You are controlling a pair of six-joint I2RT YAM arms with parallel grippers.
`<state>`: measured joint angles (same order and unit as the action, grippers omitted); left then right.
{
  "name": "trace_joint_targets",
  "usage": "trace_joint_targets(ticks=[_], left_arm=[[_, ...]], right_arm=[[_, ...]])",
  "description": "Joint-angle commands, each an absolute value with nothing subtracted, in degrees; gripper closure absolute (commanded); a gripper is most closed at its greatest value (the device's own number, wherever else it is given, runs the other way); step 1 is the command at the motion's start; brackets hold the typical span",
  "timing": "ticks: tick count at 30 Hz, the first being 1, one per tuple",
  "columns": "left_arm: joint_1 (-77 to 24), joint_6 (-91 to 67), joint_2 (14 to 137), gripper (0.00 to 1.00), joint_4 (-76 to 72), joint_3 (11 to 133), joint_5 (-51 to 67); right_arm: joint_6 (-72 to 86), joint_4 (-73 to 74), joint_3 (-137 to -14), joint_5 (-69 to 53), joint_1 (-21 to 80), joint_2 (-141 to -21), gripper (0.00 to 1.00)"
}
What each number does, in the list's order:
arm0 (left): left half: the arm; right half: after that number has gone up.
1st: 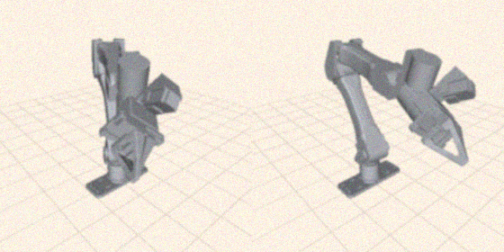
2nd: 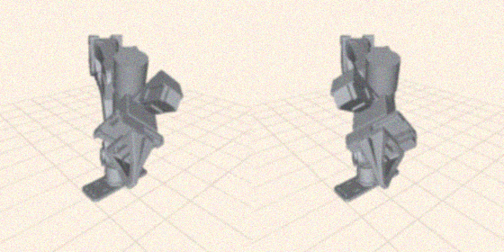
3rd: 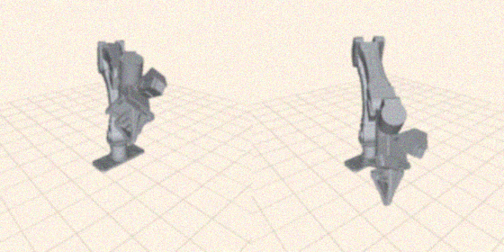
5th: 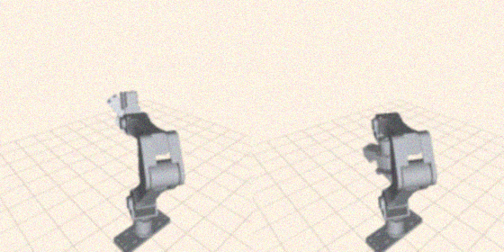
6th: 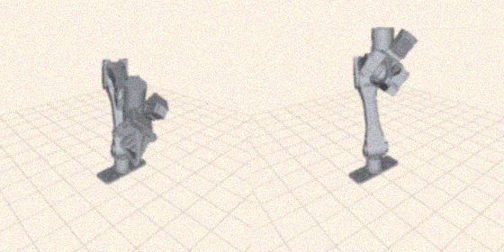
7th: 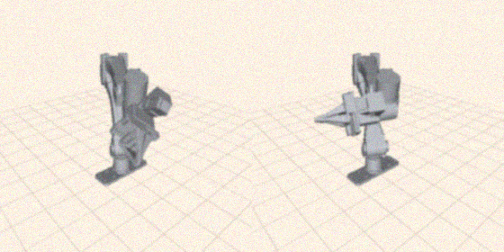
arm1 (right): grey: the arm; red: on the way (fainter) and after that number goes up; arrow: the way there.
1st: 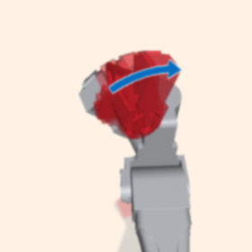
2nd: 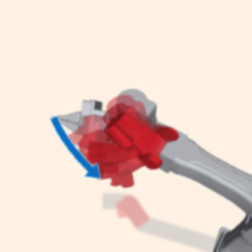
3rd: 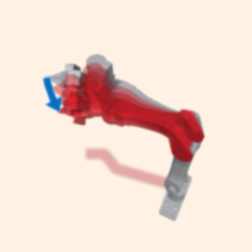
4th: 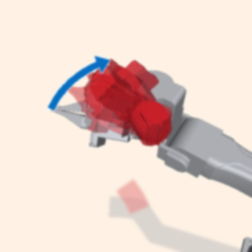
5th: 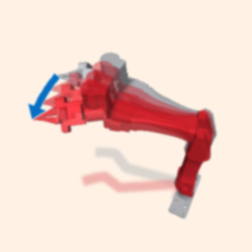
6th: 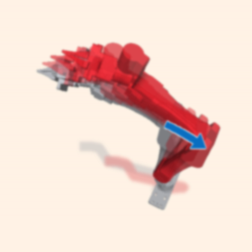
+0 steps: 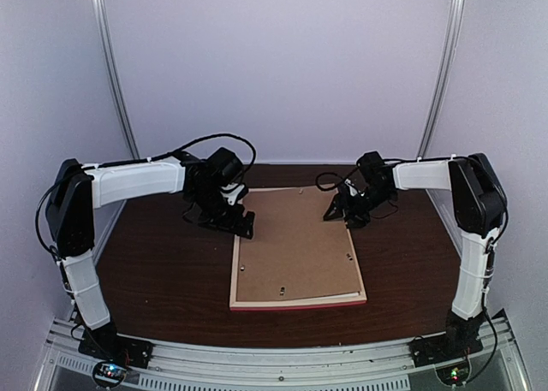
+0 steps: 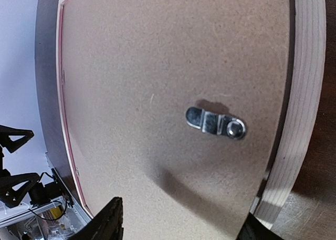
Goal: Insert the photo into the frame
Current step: Place the backboard on the frame body.
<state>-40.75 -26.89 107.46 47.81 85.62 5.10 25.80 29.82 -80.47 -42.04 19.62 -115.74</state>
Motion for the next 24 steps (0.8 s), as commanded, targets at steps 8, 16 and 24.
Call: trace_joint_targets(ticks=[8,16,24], left_arm=[[-40.17,-26.09,108.34,0.02,41.28,85.11,10.14],[-40.63,-27.6,112.15,0.02,29.94,84.21,23.35],[-41.39,-28.02,116.4,0.03,29.88,86.66,24.52]], right_arm=[[22.68,35.71,-84.22,-35.62,20.89,-115.44,0.34],[22.53,36.01,-84.81,-35.27,21.44,-116.42,0.33],[21.43,38.48,-86.16,-32.81,21.52,-115.61,0.33]])
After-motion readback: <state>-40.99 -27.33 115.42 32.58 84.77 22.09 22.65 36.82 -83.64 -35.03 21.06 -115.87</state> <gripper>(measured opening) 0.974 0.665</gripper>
